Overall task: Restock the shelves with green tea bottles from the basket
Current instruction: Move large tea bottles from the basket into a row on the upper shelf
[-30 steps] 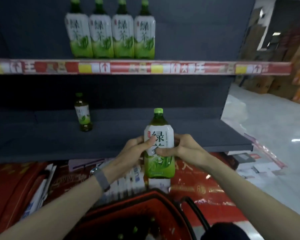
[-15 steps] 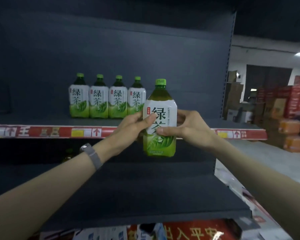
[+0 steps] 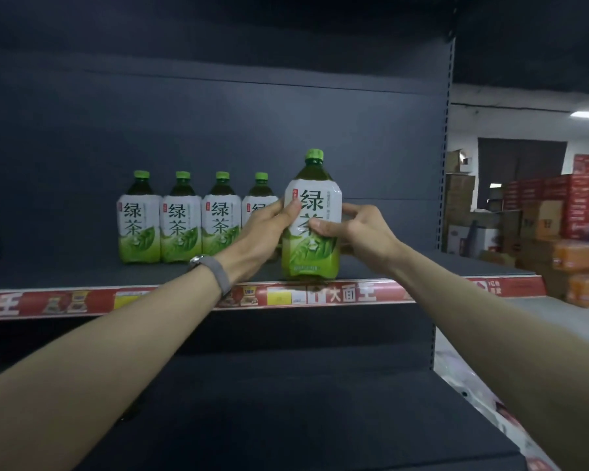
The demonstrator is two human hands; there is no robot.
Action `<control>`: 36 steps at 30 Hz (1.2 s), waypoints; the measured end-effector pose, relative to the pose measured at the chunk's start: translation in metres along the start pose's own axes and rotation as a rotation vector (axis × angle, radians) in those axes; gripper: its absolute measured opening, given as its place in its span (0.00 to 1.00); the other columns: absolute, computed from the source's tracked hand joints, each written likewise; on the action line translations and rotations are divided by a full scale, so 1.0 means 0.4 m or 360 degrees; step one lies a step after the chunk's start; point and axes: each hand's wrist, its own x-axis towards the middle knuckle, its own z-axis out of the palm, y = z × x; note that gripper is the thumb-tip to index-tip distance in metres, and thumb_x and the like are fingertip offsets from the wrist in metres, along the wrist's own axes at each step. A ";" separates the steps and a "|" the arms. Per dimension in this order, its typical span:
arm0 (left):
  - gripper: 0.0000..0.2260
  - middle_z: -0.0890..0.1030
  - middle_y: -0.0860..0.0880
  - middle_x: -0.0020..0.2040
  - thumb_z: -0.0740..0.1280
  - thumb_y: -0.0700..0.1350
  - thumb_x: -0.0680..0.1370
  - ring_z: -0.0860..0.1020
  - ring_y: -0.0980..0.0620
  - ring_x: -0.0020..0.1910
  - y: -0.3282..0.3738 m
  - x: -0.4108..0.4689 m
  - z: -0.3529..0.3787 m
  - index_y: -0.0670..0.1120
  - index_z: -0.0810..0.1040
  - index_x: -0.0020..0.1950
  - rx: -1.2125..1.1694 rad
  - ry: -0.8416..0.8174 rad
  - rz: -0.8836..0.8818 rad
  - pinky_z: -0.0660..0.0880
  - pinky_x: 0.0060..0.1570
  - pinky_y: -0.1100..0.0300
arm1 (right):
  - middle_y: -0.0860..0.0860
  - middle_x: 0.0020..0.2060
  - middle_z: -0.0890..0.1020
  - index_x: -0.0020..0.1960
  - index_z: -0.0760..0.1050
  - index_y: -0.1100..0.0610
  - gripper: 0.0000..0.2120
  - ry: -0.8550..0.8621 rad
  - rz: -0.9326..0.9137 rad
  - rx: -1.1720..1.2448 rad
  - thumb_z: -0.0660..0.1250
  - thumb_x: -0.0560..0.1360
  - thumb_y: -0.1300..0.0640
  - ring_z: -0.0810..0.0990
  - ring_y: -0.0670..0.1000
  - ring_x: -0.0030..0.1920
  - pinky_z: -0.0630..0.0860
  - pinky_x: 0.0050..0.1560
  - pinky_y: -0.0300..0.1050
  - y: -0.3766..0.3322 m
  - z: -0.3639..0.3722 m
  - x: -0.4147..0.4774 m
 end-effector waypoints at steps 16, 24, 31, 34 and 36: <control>0.18 0.83 0.54 0.58 0.65 0.47 0.85 0.83 0.56 0.54 -0.058 0.011 0.026 0.50 0.73 0.75 0.0177 0.0213 -0.0131 0.83 0.53 0.54 | 0.55 0.59 0.87 0.79 0.68 0.56 0.36 0.0117 0.0125 -0.0051 0.79 0.75 0.60 0.88 0.54 0.55 0.86 0.52 0.46 0.096 -0.005 0.064; 0.19 0.82 0.47 0.61 0.66 0.40 0.84 0.81 0.51 0.59 -0.093 -0.030 0.017 0.44 0.73 0.75 0.0039 0.0248 -0.0314 0.79 0.62 0.54 | 0.47 0.63 0.83 0.76 0.69 0.49 0.32 0.0377 0.0078 -0.0512 0.76 0.75 0.50 0.83 0.51 0.60 0.81 0.64 0.58 0.121 0.007 -0.016; 0.06 0.87 0.48 0.53 0.65 0.45 0.85 0.85 0.51 0.52 -0.085 0.002 0.030 0.47 0.81 0.56 0.0017 0.0302 -0.0387 0.81 0.53 0.57 | 0.41 0.58 0.87 0.69 0.80 0.41 0.23 0.0249 0.0075 -0.0611 0.70 0.74 0.48 0.84 0.50 0.61 0.78 0.69 0.54 0.120 -0.002 0.007; 0.12 0.86 0.46 0.56 0.65 0.47 0.85 0.84 0.47 0.56 -0.087 0.035 0.037 0.45 0.80 0.65 0.0013 0.0278 -0.0430 0.78 0.65 0.49 | 0.42 0.59 0.86 0.70 0.79 0.43 0.19 0.0212 0.0057 -0.0759 0.70 0.79 0.50 0.83 0.49 0.61 0.78 0.68 0.50 0.133 -0.012 0.038; 0.11 0.85 0.49 0.54 0.66 0.47 0.84 0.82 0.50 0.53 -0.090 0.057 0.041 0.46 0.78 0.65 0.0002 0.0255 -0.0474 0.77 0.63 0.50 | 0.45 0.61 0.86 0.70 0.78 0.44 0.19 0.0153 0.0094 -0.0829 0.70 0.80 0.49 0.83 0.50 0.61 0.78 0.67 0.48 0.136 -0.017 0.068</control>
